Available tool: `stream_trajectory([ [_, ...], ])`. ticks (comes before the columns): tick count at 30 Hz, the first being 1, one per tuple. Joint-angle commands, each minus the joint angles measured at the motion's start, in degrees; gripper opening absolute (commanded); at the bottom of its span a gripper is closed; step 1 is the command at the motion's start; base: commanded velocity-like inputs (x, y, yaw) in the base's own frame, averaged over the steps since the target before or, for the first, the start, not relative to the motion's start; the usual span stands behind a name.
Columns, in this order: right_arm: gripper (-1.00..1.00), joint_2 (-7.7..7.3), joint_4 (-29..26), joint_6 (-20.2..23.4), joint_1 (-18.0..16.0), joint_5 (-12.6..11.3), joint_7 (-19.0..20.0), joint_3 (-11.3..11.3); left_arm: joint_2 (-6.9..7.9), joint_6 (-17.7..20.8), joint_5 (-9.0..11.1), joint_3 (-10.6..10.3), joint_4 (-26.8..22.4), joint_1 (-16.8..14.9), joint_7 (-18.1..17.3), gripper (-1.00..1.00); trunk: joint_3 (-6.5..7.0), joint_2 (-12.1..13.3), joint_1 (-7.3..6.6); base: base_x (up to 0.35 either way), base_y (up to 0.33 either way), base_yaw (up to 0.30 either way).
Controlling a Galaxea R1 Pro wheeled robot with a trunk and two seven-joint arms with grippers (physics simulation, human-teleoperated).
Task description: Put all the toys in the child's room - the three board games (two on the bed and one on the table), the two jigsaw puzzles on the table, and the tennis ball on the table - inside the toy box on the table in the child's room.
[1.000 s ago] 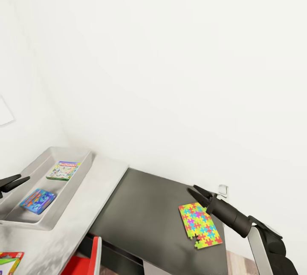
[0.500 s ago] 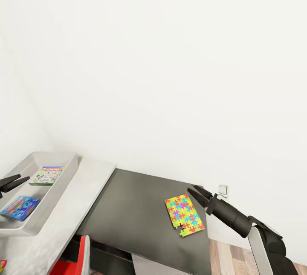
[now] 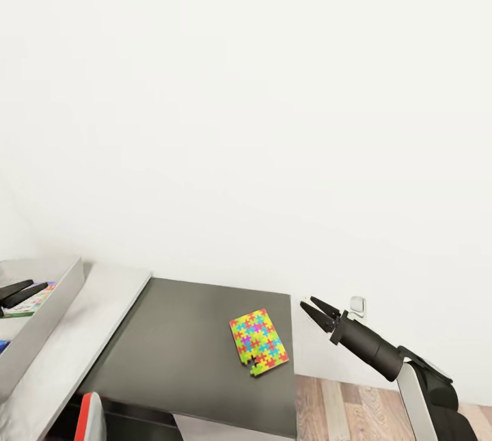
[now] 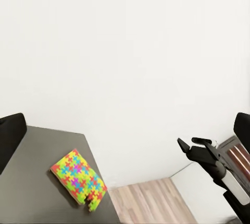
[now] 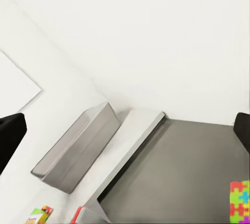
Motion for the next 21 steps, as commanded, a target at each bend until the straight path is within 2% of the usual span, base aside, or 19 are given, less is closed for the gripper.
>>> stream_trajectory([
  [1,1.00,0.06,0.02,0.44,-0.07,-0.21,0.13,-0.09,0.03,0.61,-0.07,0.03,-0.03,-0.03,-0.23,1.00,-0.06,-0.13,0.04,-0.003,-0.258,-0.204],
  [12,1.00,0.09,0.02,0.58,-0.07,-0.19,0.07,-0.09,0.02,0.61,-0.07,0.03,-0.05,-0.03,-0.23,1.00,0.71,-0.13,0.04,0.009,-0.288,-0.204],
  [21,1.00,0.09,0.08,0.64,-0.10,-0.19,0.02,-0.08,-0.06,0.61,-0.09,0.03,-0.05,-0.03,-0.23,1.00,1.33,-0.13,0.04,0.131,-0.252,-0.204],
])
